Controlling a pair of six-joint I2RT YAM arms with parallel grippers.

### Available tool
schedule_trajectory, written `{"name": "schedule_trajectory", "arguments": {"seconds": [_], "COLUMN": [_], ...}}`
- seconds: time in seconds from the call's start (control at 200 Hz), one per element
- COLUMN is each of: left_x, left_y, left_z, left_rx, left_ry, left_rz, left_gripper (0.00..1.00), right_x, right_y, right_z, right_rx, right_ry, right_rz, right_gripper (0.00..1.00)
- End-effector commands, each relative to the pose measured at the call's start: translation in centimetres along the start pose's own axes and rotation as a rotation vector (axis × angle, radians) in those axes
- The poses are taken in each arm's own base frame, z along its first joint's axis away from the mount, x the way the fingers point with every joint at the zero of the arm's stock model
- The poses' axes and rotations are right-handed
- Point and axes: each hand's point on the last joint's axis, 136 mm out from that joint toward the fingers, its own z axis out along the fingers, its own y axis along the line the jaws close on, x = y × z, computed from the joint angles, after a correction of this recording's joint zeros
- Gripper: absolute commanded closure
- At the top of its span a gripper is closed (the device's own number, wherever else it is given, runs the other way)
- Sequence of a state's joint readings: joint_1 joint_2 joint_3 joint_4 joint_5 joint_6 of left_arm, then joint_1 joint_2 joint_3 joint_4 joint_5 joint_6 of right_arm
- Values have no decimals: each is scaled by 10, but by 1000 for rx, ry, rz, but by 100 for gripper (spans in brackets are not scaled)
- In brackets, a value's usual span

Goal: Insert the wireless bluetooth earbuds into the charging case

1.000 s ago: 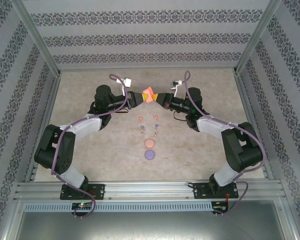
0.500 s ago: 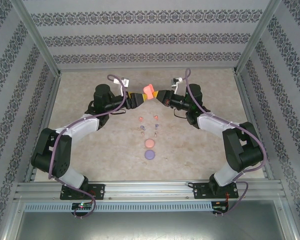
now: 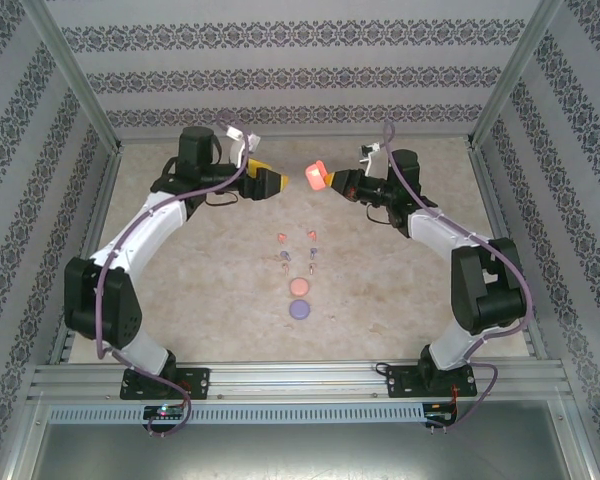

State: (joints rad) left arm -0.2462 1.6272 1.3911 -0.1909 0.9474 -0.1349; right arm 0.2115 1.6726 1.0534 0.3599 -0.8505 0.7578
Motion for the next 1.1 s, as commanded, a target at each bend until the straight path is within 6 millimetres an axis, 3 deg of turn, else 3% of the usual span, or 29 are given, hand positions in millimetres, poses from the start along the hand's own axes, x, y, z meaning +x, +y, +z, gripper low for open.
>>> {"name": "schedule_trajectory", "arguments": {"seconds": [0.0, 0.235, 0.435, 1.094], "left_x": [34, 44, 53, 53], "left_y": [3, 12, 17, 1], "left_z": [3, 12, 18, 30], "left_rx": [66, 98, 123, 222], "left_ry": [172, 245, 263, 263], "left_rz": [-31, -45, -67, -76], "left_gripper": [12, 14, 15, 25], "right_x": [13, 45, 46, 44], "right_y": [2, -10, -3, 39], "right_z": [2, 5, 5, 27], "right_rx": [-14, 190, 222, 146], "right_ry": [95, 272, 302, 316], "right_rz": [-79, -254, -313, -372], "right_gripper": [100, 100, 100, 100]}}
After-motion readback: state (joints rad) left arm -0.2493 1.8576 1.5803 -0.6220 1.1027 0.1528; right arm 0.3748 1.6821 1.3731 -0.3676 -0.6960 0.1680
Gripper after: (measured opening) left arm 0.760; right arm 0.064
